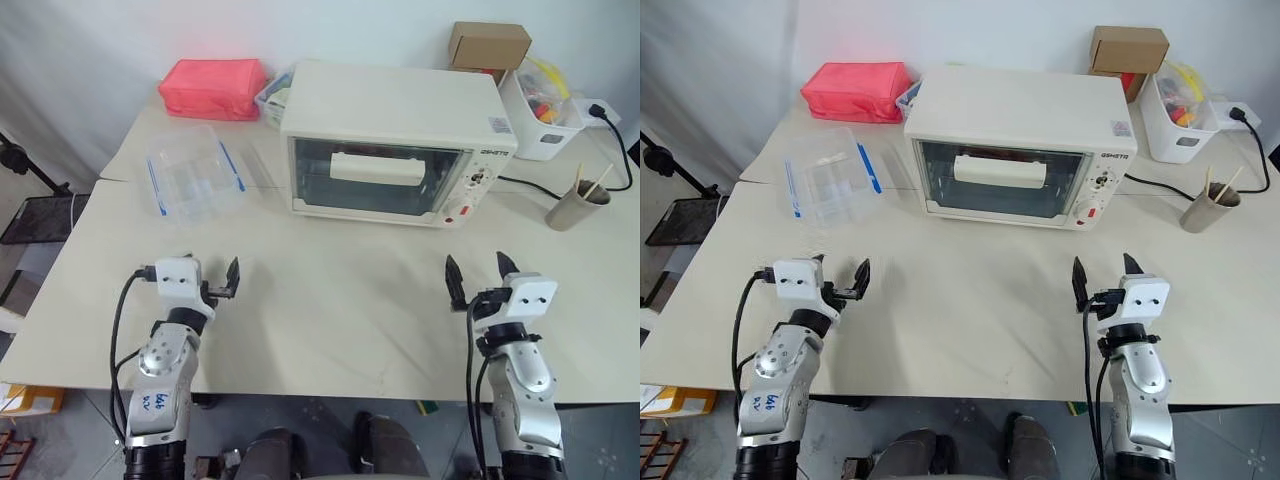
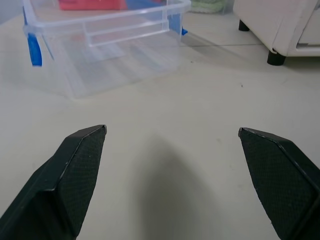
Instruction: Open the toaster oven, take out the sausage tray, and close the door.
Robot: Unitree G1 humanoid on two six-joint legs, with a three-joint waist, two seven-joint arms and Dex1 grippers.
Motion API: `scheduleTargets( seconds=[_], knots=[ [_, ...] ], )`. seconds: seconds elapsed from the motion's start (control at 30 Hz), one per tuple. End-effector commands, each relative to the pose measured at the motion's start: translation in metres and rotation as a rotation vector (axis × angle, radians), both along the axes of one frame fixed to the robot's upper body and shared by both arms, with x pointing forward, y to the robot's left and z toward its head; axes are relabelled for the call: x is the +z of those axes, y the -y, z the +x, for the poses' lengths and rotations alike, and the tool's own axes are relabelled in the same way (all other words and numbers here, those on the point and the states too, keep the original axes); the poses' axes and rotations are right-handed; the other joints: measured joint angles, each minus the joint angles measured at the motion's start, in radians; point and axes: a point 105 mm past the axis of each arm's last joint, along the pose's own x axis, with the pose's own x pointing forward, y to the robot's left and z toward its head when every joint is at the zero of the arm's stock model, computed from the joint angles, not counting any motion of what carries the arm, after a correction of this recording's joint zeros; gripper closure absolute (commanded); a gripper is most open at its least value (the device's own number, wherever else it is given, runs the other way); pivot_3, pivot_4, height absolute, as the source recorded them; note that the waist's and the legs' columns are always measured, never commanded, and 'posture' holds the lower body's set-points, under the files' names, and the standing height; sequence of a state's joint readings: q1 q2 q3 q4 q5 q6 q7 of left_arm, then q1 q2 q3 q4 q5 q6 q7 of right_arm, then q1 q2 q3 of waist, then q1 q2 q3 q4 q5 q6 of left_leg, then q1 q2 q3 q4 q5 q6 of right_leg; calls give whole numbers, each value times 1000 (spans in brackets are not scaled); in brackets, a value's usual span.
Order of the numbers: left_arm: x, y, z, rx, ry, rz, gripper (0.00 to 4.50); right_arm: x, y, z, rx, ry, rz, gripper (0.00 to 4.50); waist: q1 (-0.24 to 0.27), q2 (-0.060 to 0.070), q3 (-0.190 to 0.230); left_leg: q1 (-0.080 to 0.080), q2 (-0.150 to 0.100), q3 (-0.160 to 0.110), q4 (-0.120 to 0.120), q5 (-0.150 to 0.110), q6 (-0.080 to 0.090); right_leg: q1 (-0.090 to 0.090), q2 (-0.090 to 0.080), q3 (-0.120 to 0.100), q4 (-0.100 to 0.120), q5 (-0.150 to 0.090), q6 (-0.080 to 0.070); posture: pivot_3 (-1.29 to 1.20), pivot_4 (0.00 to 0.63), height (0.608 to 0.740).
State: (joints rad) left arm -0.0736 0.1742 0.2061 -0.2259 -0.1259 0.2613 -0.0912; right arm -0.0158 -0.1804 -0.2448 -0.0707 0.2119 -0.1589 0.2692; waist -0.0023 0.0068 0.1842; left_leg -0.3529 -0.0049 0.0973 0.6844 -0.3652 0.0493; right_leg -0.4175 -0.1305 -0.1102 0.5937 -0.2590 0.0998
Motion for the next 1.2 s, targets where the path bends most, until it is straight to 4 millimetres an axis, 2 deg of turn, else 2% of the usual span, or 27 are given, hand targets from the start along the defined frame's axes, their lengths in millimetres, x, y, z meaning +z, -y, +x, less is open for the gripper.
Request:
scheduleTargets(
  seconds=[0.03,0.13,0.2,0.27,0.33,0.4,0.53,0.63,0.83,0.9,1.03,1.1,1.2],
  knots=[
    [6,7,-3,-109,27,38,9,11,0,-2,12,54,10,0,-1,0,0,0,0,0,0,0,0,0,0,0,0,0,0,0,150,740],
    [20,7,-8,-239,71,-70,9,18,-9,-5,115,65,-3,0,-2,0,0,0,0,0,0,0,0,0,0,0,0,0,0,0,150,740],
    [31,15,-18,-439,76,-27,9,31,-12,-11,208,75,-19,0,-1,0,0,0,0,0,0,0,0,0,0,0,0,0,0,0,150,740],
    [41,6,-22,-577,78,119,9,48,-13,-20,334,71,-79,0,-2,1,0,0,0,0,0,0,0,-1,0,0,0,0,-1,0,150,740],
    [59,-6,-21,-648,99,112,9,60,-13,-26,438,48,-139,0,0,1,1,0,0,0,0,0,0,-1,0,0,0,0,-1,0,150,740],
    [74,-8,-21,-740,107,78,9,65,-19,-31,563,-5,-171,0,2,1,1,0,0,-1,1,0,0,0,0,-1,0,0,-1,0,150,740],
    [92,8,-26,-979,41,31,9,82,-36,-25,741,-61,-141,0,1,1,1,0,0,-2,1,0,0,2,0,-2,-1,0,-1,0,150,740],
    [94,26,-33,-1109,-12,-36,9,87,-49,-16,813,-75,-144,0,-2,1,1,0,0,-2,1,0,0,2,0,-2,-1,0,0,0,150,740],
    [90,42,-29,-1089,39,-33,9,103,-62,9,822,-6,-141,0,0,0,1,-1,-1,-1,2,0,0,2,1,-4,-1,0,0,0,150,740],
    [87,40,-28,-1065,40,-45,9,110,-66,21,798,31,-138,0,0,0,1,-1,-1,-2,2,0,0,2,2,-5,-1,0,0,0,150,740],
    [85,38,-27,-1013,60,-53,9,121,-75,32,792,80,-136,0,0,0,1,-1,0,-2,2,0,0,1,2,-6,-1,0,0,0,150,740],
    [83,40,-28,-1011,64,-59,9,125,-80,34,798,104,-137,0,0,0,1,-1,0,-2,2,0,0,1,2,-6,-1,0,0,0,150,740],
    [83,42,-28,-1000,75,-76,9,126,-93,24,888,125,-161,0,0,0,1,-2,-1,-3,2,0,0,1,2,-6,-1,0,0,0,150,740]
  ],
)
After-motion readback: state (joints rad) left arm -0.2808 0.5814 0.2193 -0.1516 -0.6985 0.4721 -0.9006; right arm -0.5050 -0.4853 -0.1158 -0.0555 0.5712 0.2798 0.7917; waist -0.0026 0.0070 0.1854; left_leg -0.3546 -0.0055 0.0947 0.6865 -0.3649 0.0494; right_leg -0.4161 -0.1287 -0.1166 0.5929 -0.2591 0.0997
